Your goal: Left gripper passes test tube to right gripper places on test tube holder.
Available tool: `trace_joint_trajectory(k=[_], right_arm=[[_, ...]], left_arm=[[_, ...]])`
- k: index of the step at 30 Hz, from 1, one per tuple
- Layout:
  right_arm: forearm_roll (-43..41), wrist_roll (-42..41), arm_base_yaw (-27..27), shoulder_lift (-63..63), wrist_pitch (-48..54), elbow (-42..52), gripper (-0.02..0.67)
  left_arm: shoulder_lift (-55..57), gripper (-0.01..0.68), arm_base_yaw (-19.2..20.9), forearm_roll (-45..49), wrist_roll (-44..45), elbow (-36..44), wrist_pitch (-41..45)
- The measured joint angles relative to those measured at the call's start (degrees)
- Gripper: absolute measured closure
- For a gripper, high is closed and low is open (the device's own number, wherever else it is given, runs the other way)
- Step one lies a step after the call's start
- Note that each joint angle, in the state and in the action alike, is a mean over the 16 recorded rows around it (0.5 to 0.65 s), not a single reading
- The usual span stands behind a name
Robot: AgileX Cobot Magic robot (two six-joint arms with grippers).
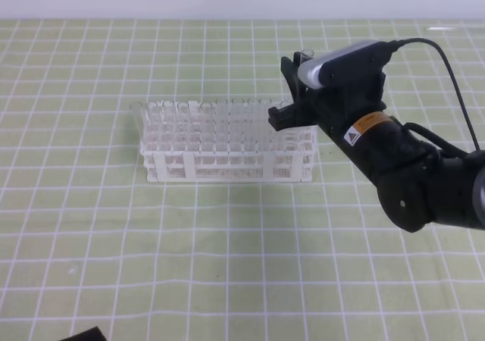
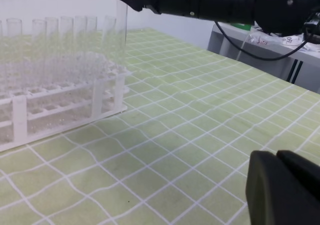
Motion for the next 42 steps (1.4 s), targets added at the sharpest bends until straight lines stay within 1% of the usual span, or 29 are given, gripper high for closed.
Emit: trace_joint_trajectory(k=[20,42], right_arm=[[-0.7,0.29,-0.4,3.11,-0.49,-2.71,0.564],[-0.94,-0.11,-0.43,5.25,-1.25,-3.02,0.564]], left_arm=[[-0.09,0.675,-0.02,-0.02,-0.04,-0.17,0.21],[-0.04,0.675,-0.01,-0.01,-0.01,-0.04,0.05]])
